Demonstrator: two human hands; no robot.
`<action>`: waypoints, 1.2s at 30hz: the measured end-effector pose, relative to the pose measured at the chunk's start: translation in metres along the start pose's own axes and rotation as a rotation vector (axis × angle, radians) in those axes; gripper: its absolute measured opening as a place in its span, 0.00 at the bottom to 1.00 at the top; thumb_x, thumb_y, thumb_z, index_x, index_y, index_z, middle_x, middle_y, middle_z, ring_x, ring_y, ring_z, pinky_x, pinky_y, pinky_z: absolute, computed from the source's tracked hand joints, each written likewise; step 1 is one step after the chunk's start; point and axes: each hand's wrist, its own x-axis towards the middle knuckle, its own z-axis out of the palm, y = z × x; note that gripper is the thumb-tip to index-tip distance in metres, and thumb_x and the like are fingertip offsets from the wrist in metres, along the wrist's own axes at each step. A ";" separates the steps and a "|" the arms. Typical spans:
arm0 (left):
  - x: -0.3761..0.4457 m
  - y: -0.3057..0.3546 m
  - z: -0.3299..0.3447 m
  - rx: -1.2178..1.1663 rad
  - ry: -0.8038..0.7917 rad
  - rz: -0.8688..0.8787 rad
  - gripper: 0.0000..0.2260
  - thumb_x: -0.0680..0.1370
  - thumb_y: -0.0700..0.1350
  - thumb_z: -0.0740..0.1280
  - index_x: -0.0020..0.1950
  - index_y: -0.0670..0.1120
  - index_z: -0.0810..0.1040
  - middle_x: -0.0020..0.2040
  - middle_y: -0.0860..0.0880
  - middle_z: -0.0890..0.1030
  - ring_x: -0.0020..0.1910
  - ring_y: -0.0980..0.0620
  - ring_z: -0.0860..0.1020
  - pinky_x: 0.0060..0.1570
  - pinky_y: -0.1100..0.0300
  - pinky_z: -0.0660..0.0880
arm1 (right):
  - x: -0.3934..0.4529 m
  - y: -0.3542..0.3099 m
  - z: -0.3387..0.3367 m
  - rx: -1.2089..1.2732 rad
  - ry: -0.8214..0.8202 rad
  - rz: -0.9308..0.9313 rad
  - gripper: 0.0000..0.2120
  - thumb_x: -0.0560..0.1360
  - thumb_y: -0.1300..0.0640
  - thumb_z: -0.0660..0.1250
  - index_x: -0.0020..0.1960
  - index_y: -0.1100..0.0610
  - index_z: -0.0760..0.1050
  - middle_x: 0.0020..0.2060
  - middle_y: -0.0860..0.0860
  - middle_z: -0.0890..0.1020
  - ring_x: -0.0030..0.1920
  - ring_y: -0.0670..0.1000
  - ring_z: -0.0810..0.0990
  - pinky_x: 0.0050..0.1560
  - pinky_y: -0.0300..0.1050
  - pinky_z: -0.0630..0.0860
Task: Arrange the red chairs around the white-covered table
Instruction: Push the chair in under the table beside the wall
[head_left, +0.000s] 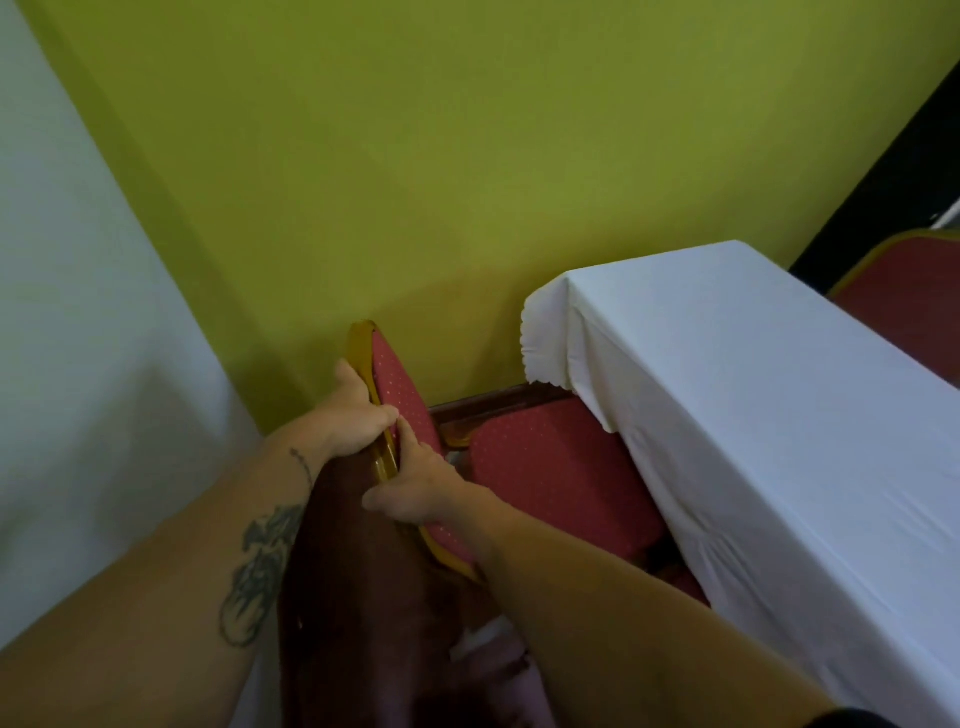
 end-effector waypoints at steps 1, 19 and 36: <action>-0.006 0.002 0.003 0.014 -0.006 0.001 0.44 0.80 0.47 0.70 0.81 0.38 0.39 0.76 0.37 0.66 0.69 0.38 0.72 0.63 0.50 0.71 | -0.005 0.002 0.000 -0.005 0.009 -0.002 0.57 0.72 0.48 0.74 0.85 0.47 0.36 0.77 0.60 0.68 0.74 0.64 0.71 0.72 0.56 0.72; -0.050 0.069 0.074 0.255 -0.356 -0.061 0.27 0.74 0.57 0.74 0.61 0.36 0.80 0.62 0.38 0.79 0.55 0.36 0.84 0.54 0.40 0.82 | -0.077 0.085 -0.061 -0.082 0.026 0.071 0.40 0.74 0.56 0.73 0.82 0.49 0.60 0.46 0.46 0.80 0.45 0.49 0.81 0.49 0.48 0.78; -0.093 0.034 0.136 -0.425 0.172 -0.021 0.39 0.73 0.39 0.71 0.80 0.44 0.54 0.63 0.40 0.75 0.58 0.39 0.78 0.59 0.41 0.79 | -0.138 0.134 -0.038 -0.194 0.149 -0.061 0.31 0.79 0.50 0.67 0.81 0.49 0.63 0.70 0.60 0.76 0.67 0.66 0.76 0.66 0.60 0.76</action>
